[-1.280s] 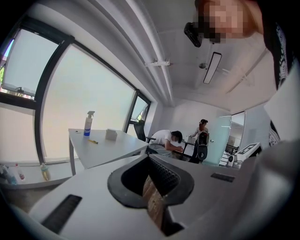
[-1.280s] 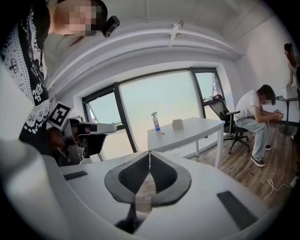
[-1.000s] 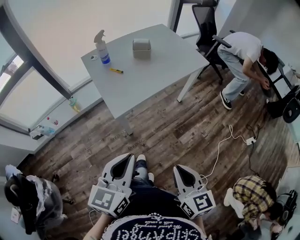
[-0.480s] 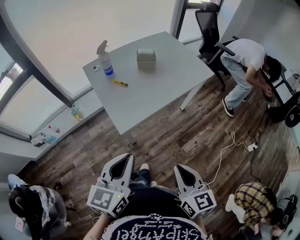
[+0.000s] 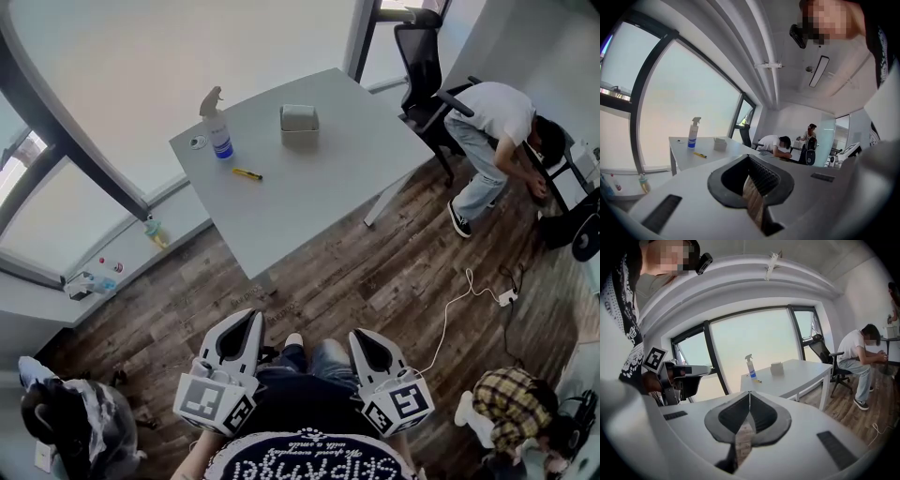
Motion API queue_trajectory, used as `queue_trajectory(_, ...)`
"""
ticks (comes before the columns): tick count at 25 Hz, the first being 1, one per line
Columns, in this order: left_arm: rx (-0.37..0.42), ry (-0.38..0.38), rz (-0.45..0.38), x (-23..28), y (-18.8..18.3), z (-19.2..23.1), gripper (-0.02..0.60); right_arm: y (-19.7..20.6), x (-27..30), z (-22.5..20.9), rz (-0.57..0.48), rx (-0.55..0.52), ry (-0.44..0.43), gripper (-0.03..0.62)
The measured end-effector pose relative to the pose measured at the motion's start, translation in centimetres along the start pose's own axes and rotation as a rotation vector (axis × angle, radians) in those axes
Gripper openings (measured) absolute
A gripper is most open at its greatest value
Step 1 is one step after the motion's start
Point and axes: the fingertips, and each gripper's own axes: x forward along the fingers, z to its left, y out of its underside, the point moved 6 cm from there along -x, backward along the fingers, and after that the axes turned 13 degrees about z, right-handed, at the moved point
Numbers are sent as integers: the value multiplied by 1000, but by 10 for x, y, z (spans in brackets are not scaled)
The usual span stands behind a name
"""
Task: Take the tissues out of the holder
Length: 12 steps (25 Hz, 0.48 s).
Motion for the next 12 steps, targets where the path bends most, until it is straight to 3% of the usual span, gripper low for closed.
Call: queue_trajectory(12, -1, 18, 20, 8, -1, 5, 2, -3, 5, -1, 5, 13, 11, 14)
